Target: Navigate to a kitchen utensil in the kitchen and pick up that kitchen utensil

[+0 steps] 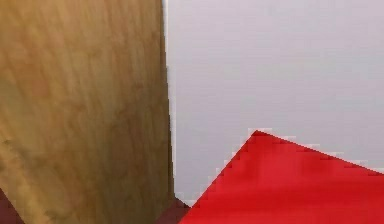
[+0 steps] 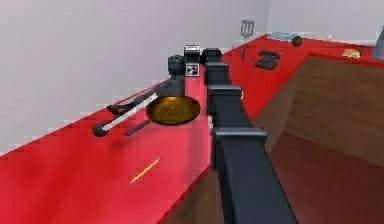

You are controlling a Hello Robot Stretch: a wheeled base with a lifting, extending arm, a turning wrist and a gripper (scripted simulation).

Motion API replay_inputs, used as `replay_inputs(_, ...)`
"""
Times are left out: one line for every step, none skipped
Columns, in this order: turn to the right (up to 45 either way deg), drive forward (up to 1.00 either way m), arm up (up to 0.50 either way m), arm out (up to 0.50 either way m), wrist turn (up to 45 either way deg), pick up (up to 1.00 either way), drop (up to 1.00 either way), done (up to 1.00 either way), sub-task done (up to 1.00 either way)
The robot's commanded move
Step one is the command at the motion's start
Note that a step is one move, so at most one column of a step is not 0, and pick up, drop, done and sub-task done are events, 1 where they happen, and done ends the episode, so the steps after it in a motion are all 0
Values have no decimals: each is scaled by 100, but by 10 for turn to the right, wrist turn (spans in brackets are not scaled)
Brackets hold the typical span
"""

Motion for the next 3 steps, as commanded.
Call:
replay_inputs(0,0,0,0,450,0,0,0,0)
replay_inputs(0,0,0,0,270,0,0,0,0)
replay_inputs(0,0,-12,0,0,0,0,0,0)
